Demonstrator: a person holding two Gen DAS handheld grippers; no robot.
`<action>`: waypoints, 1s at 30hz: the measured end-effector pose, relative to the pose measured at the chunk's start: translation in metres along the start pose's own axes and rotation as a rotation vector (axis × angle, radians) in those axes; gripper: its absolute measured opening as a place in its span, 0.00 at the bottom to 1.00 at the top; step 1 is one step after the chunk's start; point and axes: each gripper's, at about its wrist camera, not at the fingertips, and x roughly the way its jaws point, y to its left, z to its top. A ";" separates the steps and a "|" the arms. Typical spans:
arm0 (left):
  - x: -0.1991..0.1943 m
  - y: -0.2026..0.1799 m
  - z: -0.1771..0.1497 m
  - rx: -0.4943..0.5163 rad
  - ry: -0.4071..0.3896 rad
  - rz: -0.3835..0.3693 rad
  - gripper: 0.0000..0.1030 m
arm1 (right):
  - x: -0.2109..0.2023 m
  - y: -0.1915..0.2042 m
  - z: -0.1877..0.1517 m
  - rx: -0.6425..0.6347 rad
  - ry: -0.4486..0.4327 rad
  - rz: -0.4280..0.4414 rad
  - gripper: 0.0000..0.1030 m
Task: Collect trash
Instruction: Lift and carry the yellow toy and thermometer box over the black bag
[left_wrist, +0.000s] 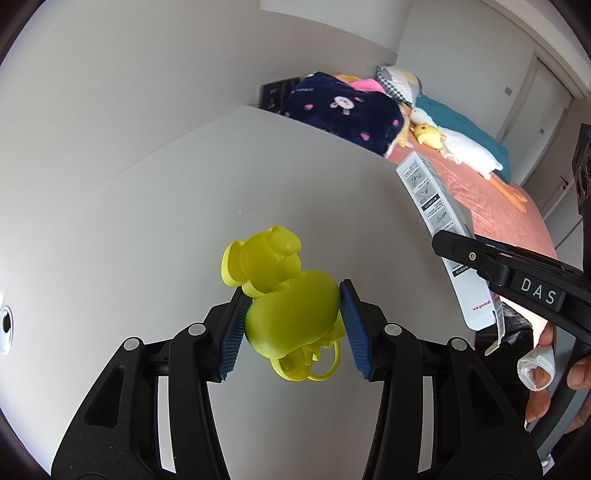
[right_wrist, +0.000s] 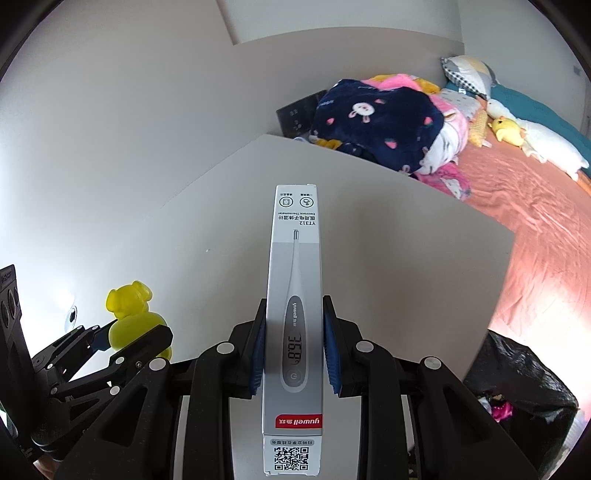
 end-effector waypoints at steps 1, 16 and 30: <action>-0.001 -0.005 0.000 0.010 -0.002 -0.006 0.47 | -0.004 -0.004 -0.001 0.006 -0.006 -0.004 0.28; -0.009 -0.073 -0.003 0.116 -0.002 -0.085 0.47 | -0.058 -0.059 -0.029 0.087 -0.061 -0.063 0.28; -0.011 -0.139 -0.011 0.219 0.009 -0.159 0.47 | -0.108 -0.114 -0.059 0.186 -0.119 -0.133 0.28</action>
